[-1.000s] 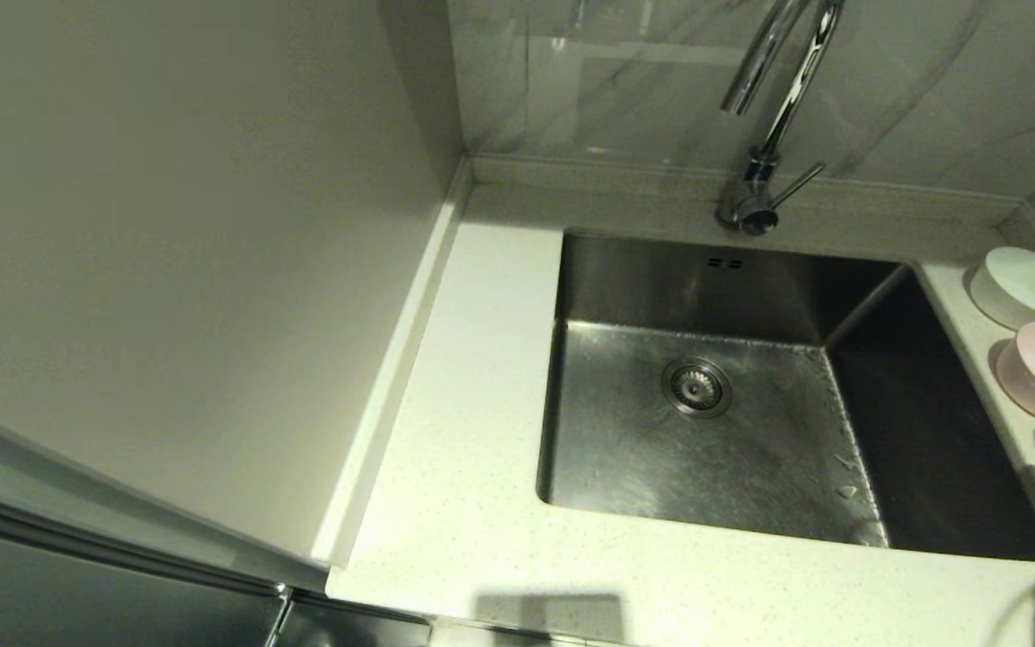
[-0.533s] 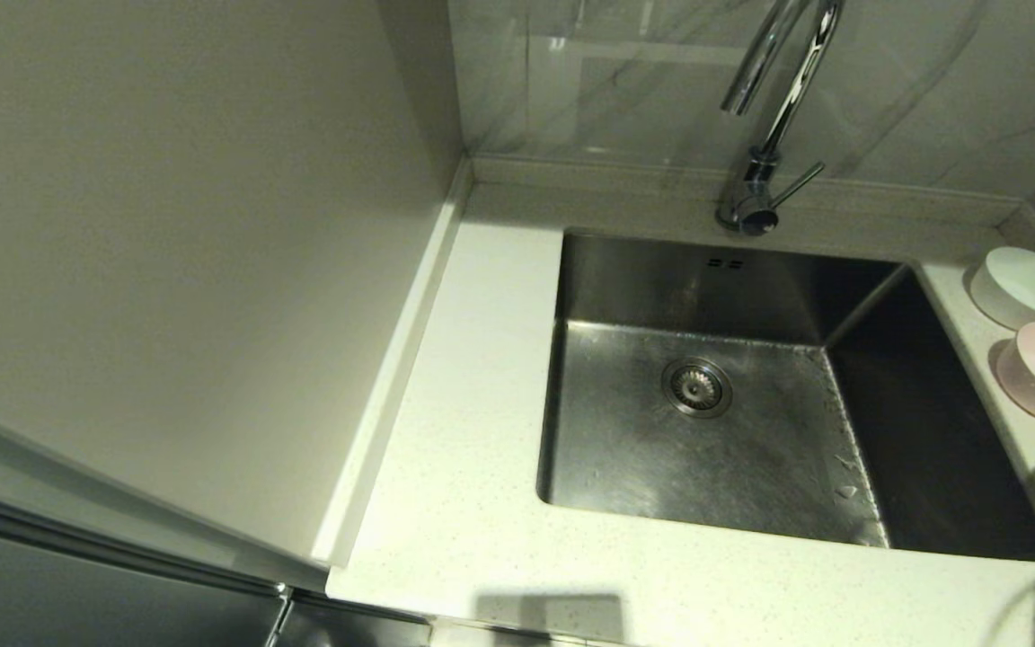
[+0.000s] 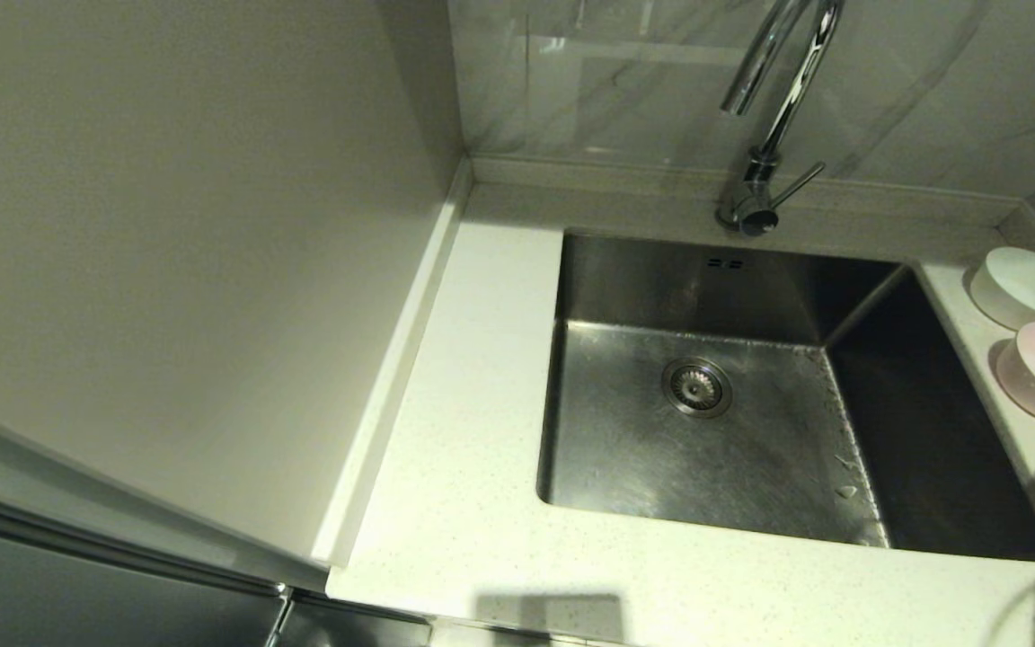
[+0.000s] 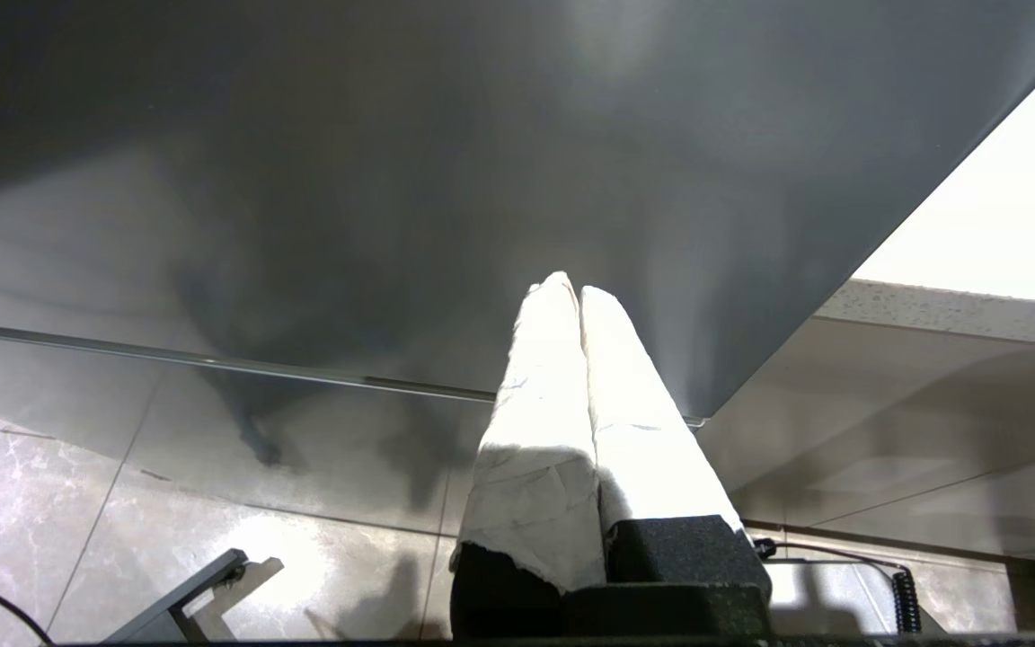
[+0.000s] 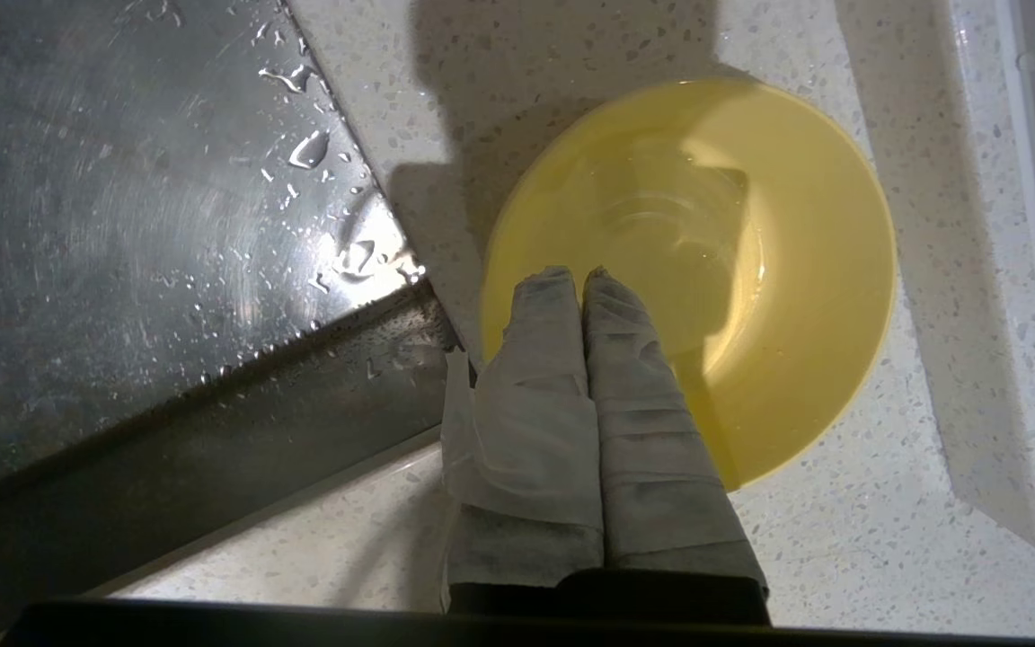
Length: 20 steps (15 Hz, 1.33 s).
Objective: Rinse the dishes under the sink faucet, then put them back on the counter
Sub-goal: Put a bowl into the sink
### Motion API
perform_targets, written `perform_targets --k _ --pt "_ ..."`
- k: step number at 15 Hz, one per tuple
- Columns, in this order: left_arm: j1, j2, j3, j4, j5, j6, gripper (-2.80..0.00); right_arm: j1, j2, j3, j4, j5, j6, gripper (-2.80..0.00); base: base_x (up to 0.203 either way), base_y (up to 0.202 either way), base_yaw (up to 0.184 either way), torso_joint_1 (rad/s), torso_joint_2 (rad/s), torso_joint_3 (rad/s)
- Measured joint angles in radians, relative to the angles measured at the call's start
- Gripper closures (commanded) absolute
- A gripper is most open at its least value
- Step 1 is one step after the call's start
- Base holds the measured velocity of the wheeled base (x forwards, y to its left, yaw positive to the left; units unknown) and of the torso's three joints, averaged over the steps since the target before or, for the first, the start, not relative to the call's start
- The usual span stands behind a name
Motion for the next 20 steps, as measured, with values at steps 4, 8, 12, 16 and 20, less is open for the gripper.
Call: perform_targets --k 4,8,12,16,20 --pt "0.000 0.000 0.000 0.000 0.000 -0.001 0.00 0.000 -0.004 0.000 -0.003 -0.003 -0.001 -2.80 0.000 0.000 0.000 0.000 0.00 0.000" --pt "0.000 0.000 0.000 0.000 0.000 0.000 0.00 0.000 -0.005 -0.004 -0.003 -0.002 0.001 -2.80 0.000 0.000 0.000 0.000 0.00 0.000" --pt "0.000 0.000 0.000 0.000 0.000 0.000 0.00 0.000 0.000 0.008 -0.008 0.004 0.002 -2.80 0.000 0.000 0.000 0.000 0.00 0.000" --pt "0.000 0.000 0.000 0.000 0.000 0.000 0.00 0.000 0.047 0.020 -0.017 0.013 0.004 -2.80 0.000 0.000 0.000 0.000 0.00 0.000" --pt "0.000 0.000 0.000 0.000 0.000 -0.001 0.00 0.001 0.099 0.061 -0.131 0.011 -0.001 -2.80 0.000 0.000 0.000 0.000 0.00 0.000"
